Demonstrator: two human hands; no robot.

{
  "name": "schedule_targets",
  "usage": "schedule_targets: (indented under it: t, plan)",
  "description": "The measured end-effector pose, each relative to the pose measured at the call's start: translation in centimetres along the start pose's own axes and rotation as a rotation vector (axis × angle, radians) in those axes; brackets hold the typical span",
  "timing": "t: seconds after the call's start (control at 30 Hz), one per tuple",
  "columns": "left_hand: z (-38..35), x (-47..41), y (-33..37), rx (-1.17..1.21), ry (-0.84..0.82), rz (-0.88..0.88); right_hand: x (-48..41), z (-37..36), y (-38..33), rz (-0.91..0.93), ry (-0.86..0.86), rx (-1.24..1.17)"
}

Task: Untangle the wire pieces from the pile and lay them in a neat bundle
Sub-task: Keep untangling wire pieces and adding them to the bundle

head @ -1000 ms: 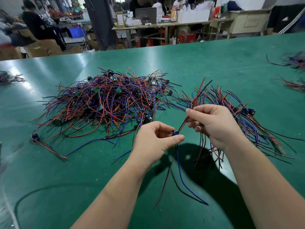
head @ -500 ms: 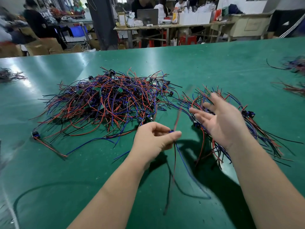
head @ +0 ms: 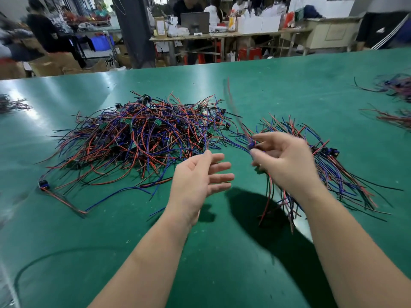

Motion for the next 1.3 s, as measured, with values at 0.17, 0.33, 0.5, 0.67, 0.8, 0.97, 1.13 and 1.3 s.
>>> schedule_targets:
  t: [0.17,0.33,0.5,0.67,0.8,0.97,1.13,1.3]
  plan:
    - [1.7,1.0,1.6,-0.645,0.413,-0.519,-2.2,8.4,0.7,0.068,0.419,0.445]
    - [2.0,-0.3,-0.5,-1.350,0.341,-0.300,-2.9,11.0,3.0,-0.105,0.452,0.669]
    - [2.5,-0.7,-1.9,-1.479,0.252,-0.096,-3.2,9.8,4.4,-0.208,0.408,0.734]
    - [3.4,-1.1,-1.8,-1.513,0.279,-0.042,-3.1,10.0,4.7,-0.209,0.384,0.716]
    - [3.6,-1.4,-1.8,-1.534,0.306,-0.053,-2.9,10.0,3.8,-0.113,0.450,0.674]
    - [3.2,-1.6,-1.7,-1.342,0.296,-0.105,-3.0,10.4,3.9,-0.166,0.408,0.737]
    - [2.3,-1.0,-0.4,-0.967,0.331,-0.384,-2.6,10.5,4.3,-0.349,0.312,0.792]
    - [1.1,0.6,1.3,-0.781,0.392,-0.629,-2.3,9.0,1.9,-0.117,0.393,0.664]
Point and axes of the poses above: each hand's wrist, its own x-axis away from the middle knuckle, its own z-axis out of the back of the hand, y = z × x, the point moved 4 cm from there along -x, towards the middle knuckle, and after that the axes turned 14 degrees about -x, right-handed, at the moved point
